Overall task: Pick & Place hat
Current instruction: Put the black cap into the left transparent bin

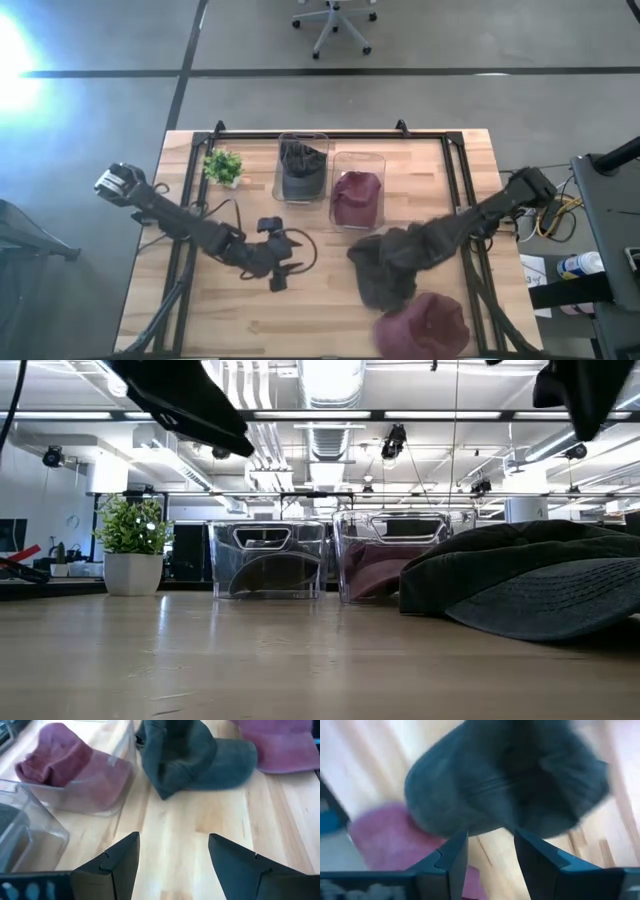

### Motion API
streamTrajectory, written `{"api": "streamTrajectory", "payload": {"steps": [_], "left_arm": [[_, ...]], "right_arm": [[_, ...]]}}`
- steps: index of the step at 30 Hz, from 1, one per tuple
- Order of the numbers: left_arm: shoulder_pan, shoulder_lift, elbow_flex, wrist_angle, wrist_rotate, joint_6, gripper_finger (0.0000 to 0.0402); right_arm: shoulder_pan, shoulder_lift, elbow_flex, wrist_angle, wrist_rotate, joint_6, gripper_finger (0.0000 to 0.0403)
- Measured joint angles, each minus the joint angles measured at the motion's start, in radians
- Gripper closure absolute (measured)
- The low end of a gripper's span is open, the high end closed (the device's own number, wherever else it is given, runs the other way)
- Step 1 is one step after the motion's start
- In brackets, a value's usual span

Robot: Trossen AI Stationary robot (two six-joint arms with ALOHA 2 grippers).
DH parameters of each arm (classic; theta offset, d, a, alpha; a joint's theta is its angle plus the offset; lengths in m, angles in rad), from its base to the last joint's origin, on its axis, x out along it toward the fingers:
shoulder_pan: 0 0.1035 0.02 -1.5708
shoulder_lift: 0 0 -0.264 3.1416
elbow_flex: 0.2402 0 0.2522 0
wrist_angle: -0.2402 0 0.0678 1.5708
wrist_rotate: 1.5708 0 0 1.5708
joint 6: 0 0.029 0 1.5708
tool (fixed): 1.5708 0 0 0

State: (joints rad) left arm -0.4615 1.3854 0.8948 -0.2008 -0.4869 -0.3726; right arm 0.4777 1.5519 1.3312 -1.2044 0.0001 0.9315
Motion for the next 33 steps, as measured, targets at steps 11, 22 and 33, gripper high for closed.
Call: {"api": "streamTrajectory", "payload": {"steps": [11, 22, 33], "left_arm": [[-0.061, -0.002, -0.035, -0.04, 0.0, -0.131, 0.017], [-0.06, -0.002, -0.053, -0.054, -0.009, -0.092, 0.017], [-0.06, -0.002, -0.098, -0.039, -0.004, -0.146, 0.017]], "right_arm": [[0.154, 0.236, 0.066, 0.139, -0.031, -0.033, 0.0234], [0.295, 0.454, 0.266, 0.104, 0.042, 0.087, 0.025], [0.323, 0.684, 0.506, -0.198, 0.258, 0.156, 0.029]]}}
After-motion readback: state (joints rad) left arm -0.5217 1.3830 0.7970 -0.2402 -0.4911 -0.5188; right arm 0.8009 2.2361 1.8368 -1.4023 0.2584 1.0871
